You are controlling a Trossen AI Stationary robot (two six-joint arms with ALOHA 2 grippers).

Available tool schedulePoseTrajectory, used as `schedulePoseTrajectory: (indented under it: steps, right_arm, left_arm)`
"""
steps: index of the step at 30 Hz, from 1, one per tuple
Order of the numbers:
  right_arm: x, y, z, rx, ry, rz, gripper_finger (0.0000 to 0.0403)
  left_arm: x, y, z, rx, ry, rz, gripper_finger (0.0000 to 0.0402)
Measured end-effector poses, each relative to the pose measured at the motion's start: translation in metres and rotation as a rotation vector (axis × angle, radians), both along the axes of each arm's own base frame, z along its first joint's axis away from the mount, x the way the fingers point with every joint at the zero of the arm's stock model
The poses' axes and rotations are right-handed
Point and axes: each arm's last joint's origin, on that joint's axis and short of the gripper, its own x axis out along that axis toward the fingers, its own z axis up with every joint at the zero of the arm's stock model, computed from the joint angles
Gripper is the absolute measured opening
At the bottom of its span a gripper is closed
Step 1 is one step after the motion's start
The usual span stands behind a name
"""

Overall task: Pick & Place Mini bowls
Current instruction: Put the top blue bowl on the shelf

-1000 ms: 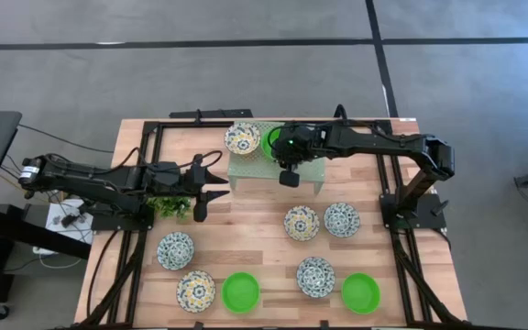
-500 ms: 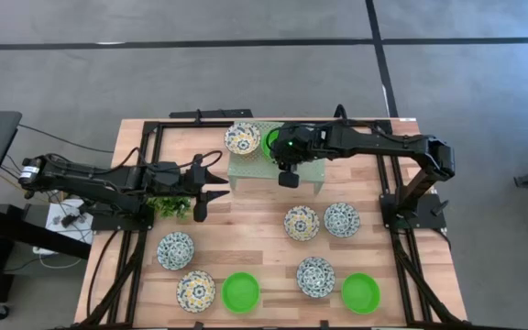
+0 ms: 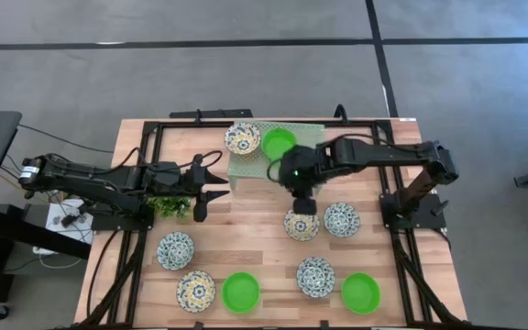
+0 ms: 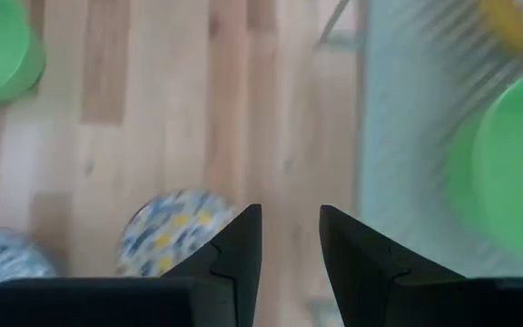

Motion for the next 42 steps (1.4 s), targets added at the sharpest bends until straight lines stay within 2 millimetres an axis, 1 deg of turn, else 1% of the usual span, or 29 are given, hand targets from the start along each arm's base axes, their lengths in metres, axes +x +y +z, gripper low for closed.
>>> schedulePoseTrajectory:
  steps: [5, 10, 15, 19, 22, 25, 27, 29, 31, 35, 37, 39, 42]
  right_arm:
    - [-0.010, 0.021, -0.004, 0.059, 0.091, -0.081, 0.0108]
    - [-0.020, 0.040, -0.005, 0.062, 0.147, -0.113, 0.0108]
    - [-0.032, 0.055, -0.006, -0.019, 0.182, -0.184, 0.0108]
    - [-0.040, 0.066, -0.005, -0.105, 0.169, -0.254, 0.0108]
    - [-0.048, 0.076, -0.008, -0.118, 0.152, -0.258, 0.0108]
    - [-0.056, 0.086, -0.020, -0.094, 0.103, -0.225, 0.0108]
    - [-0.065, 0.090, -0.033, -0.068, 0.061, -0.217, 0.0108]
    - [-0.076, 0.091, -0.044, -0.013, -0.001, -0.243, 0.0108]
    - [-0.090, 0.090, -0.057, 0.037, -0.023, -0.298, 0.0108]
    - [-0.115, 0.084, -0.079, 0.151, -0.005, -0.423, 0.0108]
    - [-0.125, 0.083, -0.090, 0.194, 0.020, -0.468, 0.0108]
    - [-0.131, 0.084, -0.100, 0.232, 0.041, -0.500, 0.0108]
    - [-0.132, 0.087, -0.112, 0.266, 0.038, -0.510, 0.0108]
  left_arm:
    - [0.000, 0.000, 0.000, 0.000, 0.002, 0.000, 0.0140]
    - [0.000, 0.000, 0.000, 0.000, 0.005, 0.000, 0.0140]
    - [0.000, 0.000, -0.001, -0.007, 0.007, 0.002, 0.0140]
    - [0.000, 0.000, -0.001, -0.023, 0.006, 0.008, 0.0140]
    - [0.000, 0.000, -0.001, -0.024, 0.006, 0.008, 0.0140]
    - [0.000, 0.000, -0.001, -0.024, 0.007, 0.009, 0.0140]
    - [0.000, 0.000, -0.001, -0.024, 0.007, 0.009, 0.0140]
    - [0.000, 0.000, -0.001, -0.024, 0.007, 0.009, 0.0140]
    - [0.000, 0.000, -0.001, -0.024, 0.005, 0.009, 0.0140]
    - [0.000, 0.000, 0.000, -0.022, -0.002, 0.007, 0.0140]
    - [0.000, 0.000, 0.000, -0.020, -0.006, 0.006, 0.0140]
    - [0.000, 0.000, 0.000, -0.020, -0.006, 0.007, 0.0140]
    - [0.000, 0.000, 0.001, -0.020, -0.012, 0.007, 0.0140]
